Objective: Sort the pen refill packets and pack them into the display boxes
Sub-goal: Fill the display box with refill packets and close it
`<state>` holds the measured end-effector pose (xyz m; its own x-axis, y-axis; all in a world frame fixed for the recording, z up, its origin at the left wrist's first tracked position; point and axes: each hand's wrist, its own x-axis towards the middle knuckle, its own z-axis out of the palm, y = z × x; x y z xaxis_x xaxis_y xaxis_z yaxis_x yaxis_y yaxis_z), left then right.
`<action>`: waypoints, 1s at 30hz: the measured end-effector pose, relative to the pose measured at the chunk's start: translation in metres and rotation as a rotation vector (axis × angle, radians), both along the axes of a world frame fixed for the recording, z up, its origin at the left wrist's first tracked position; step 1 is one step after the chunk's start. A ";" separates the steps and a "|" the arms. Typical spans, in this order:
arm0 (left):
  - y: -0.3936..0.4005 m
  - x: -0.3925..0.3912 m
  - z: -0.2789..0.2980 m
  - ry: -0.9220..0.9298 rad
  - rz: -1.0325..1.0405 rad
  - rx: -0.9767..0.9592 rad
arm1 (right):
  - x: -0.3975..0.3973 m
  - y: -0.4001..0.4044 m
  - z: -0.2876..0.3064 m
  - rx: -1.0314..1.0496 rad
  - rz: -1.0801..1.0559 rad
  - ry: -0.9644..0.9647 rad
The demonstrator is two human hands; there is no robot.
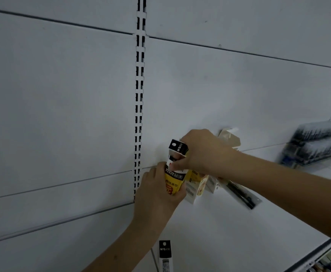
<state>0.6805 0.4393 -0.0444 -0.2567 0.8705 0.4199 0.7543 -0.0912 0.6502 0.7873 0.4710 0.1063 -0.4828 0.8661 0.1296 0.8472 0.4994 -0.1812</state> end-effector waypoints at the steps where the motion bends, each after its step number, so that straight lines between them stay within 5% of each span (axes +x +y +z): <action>1: 0.000 0.001 -0.001 -0.005 0.003 -0.001 | -0.001 -0.001 -0.001 -0.021 0.021 -0.002; 14: 0.006 -0.001 -0.011 -0.122 -0.076 0.061 | 0.002 -0.003 -0.004 -0.187 0.054 -0.067; 20: 0.007 -0.009 -0.004 -0.350 -0.122 0.136 | 0.035 -0.013 -0.031 0.308 -0.160 0.518; 30: 0.000 -0.017 0.001 -0.554 -0.532 0.218 | 0.019 -0.022 -0.098 -0.065 0.045 0.936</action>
<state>0.6631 0.4393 -0.0438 -0.0512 0.8481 0.5273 0.1460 -0.5160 0.8441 0.8066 0.4489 0.0081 -0.2396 0.8685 0.4340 0.3225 0.4928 -0.8082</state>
